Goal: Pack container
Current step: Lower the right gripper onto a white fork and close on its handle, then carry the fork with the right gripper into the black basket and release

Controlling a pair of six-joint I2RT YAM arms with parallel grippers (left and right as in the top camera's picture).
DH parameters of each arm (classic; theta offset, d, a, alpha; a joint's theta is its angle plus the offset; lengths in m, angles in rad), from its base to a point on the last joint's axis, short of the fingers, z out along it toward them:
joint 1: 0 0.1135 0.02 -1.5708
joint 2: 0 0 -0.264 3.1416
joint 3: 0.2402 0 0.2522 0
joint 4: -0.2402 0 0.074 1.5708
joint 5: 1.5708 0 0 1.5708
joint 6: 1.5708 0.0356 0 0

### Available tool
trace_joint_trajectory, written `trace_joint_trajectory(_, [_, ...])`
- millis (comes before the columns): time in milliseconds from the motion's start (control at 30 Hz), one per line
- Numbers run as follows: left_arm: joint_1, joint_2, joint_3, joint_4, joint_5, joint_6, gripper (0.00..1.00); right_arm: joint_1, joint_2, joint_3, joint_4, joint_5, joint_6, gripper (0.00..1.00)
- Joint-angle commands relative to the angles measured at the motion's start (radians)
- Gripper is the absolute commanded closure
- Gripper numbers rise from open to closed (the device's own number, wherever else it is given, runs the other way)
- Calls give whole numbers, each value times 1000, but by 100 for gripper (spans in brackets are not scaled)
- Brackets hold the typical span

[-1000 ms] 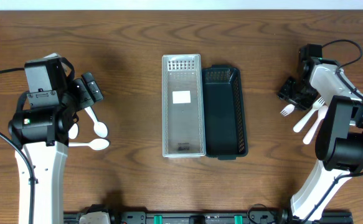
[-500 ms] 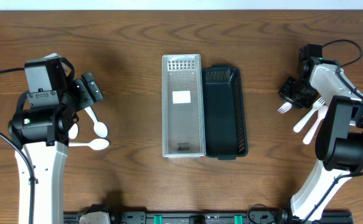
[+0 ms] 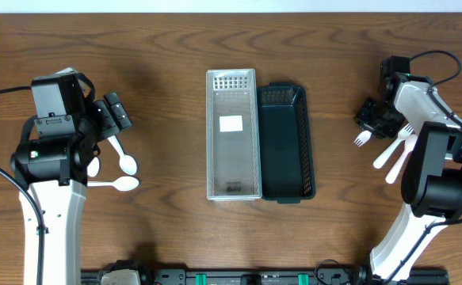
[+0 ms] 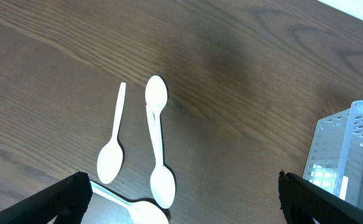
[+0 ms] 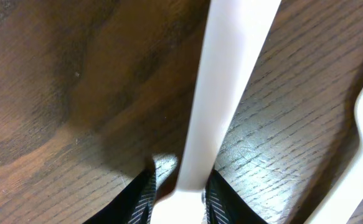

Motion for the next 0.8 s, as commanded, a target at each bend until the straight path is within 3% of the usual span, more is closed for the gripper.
trace_joint_trajectory(0, [4,5,20,-3,-12,-5,2,-8,14,-5,6,2,0,68])
trace_joint_trajectory(467, [4,5,20,-3,-12,-1,2,-16,14,-5,43,27,0,67])
trace_joint_trajectory(667, [5,5,20,-3,-13,3,2,-16,14,-5,43,27,4,82])
trace_joint_trajectory(767, [4,5,20,-3,-13,3,2,-16,14,-5,41,27,4,85])
